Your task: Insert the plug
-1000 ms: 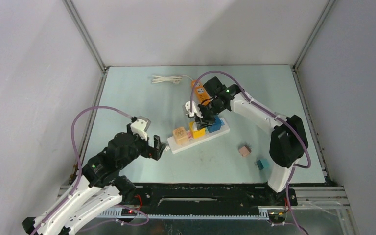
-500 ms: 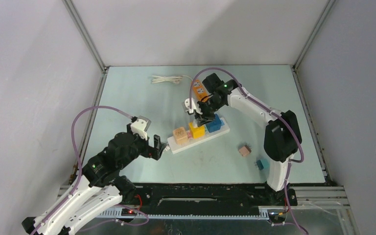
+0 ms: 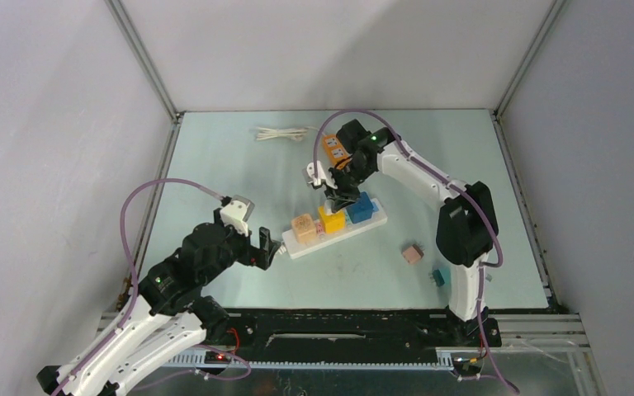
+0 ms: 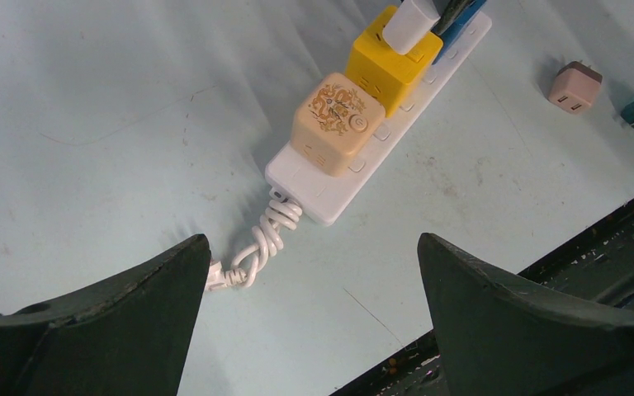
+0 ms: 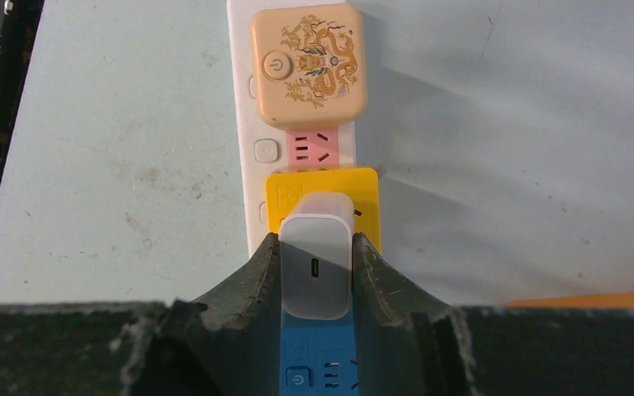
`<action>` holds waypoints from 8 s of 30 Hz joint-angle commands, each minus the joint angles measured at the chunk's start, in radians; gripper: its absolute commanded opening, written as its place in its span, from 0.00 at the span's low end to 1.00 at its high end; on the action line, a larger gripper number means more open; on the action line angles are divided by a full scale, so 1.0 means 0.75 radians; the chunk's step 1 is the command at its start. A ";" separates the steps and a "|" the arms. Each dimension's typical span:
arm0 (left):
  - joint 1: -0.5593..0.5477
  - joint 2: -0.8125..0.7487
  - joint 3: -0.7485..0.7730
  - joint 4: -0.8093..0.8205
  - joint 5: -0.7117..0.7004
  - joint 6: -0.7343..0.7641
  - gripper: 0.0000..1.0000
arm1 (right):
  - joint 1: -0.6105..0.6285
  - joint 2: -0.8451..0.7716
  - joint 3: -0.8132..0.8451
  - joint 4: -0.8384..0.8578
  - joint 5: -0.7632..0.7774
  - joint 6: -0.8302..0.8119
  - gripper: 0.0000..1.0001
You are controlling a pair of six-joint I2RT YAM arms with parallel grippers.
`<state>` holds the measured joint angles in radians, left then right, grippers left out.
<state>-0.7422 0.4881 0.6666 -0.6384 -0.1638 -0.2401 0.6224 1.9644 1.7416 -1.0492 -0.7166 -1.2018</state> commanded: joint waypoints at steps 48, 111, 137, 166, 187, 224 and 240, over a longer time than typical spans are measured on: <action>-0.003 -0.043 -0.022 0.035 -0.034 -0.025 0.98 | 0.149 0.403 0.010 -0.008 0.345 0.405 0.00; -0.002 0.025 0.009 0.074 -0.086 -0.073 0.98 | 0.147 -0.143 -0.788 0.994 0.176 0.912 0.98; 0.009 0.087 0.066 0.113 -0.122 -0.064 0.98 | -0.087 -1.126 -0.977 1.037 1.166 1.808 1.00; 0.726 0.238 -0.058 0.160 0.512 -0.121 0.98 | -0.329 -0.016 -0.149 0.602 1.175 1.810 1.00; 0.732 0.235 -0.071 0.185 0.565 -0.119 0.98 | -0.200 0.612 0.606 0.425 0.802 1.734 1.00; 0.732 0.149 -0.086 0.210 0.609 -0.123 0.98 | -0.221 -0.175 -0.542 0.632 1.248 2.026 0.10; 0.732 0.110 -0.091 0.218 0.615 -0.126 0.98 | -0.132 -0.365 -0.869 0.577 1.223 2.155 0.13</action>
<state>-0.2012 0.5812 0.6106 -0.5026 0.2756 -0.3244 0.4973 1.7531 1.1103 -0.6071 0.2070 0.3729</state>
